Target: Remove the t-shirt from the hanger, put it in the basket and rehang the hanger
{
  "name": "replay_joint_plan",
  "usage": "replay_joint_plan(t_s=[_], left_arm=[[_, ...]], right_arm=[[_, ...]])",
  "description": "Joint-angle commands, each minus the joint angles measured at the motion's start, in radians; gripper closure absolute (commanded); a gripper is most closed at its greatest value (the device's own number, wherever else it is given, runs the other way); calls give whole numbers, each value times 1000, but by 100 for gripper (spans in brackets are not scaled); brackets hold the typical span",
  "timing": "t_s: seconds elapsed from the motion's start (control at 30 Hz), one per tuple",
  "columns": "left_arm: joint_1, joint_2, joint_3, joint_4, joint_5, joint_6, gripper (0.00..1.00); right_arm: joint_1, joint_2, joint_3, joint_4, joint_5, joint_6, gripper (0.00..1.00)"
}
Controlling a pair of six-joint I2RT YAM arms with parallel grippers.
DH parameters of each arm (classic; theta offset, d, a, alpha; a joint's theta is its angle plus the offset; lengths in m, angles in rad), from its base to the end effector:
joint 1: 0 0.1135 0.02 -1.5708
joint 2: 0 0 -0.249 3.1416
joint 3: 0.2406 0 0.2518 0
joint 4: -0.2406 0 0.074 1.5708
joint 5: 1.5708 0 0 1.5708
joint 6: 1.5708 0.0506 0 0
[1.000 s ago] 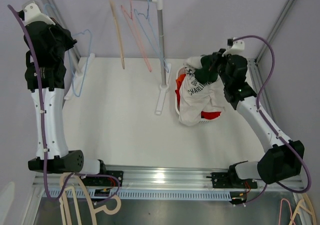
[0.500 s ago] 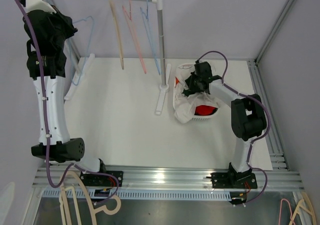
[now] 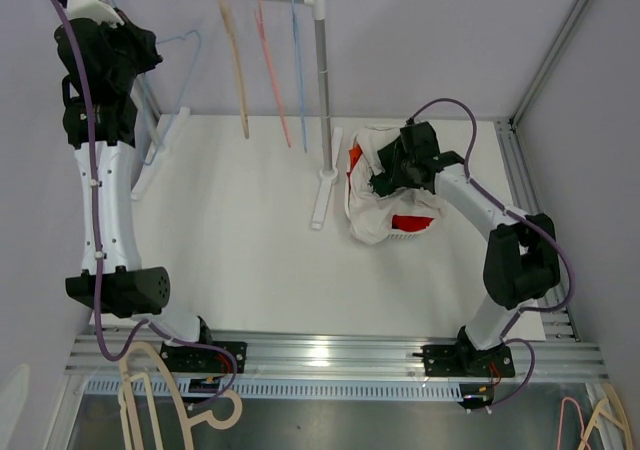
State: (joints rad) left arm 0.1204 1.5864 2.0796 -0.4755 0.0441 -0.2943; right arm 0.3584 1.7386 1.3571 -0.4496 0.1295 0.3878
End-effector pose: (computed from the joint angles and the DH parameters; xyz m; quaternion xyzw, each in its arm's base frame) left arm 0.3333 0.0381 0.5333 -0.1288 0.6889 -0.0773 0.7091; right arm 0.3718 0.1323 0.2319 0.0371 0.9300 0.0753 0.3579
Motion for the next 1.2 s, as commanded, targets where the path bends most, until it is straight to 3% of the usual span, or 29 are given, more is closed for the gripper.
replay_joint_plan(t_s=[0.0, 0.3, 0.37, 0.4, 0.73, 0.9, 1.17], left_arm=[[10, 1, 16, 116, 115, 26, 99], [10, 35, 52, 184, 264, 23, 99], [10, 79, 120, 161, 296, 21, 99], [9, 95, 134, 138, 303, 21, 99], [-22, 230, 260, 126, 185, 86, 99], [-87, 254, 264, 158, 15, 199, 99], [-145, 288, 269, 156, -39, 242, 99]], right_arm=[[-6, -80, 49, -158, 74, -24, 57], [-13, -220, 42, -196, 88, -29, 49], [-12, -269, 54, -204, 93, -33, 31], [-13, -290, 63, -204, 102, -33, 27], [-7, -594, -13, -49, 81, -49, 24], [-9, -619, -21, -64, 82, -53, 24], [-10, -649, -50, -64, 76, -52, 24]])
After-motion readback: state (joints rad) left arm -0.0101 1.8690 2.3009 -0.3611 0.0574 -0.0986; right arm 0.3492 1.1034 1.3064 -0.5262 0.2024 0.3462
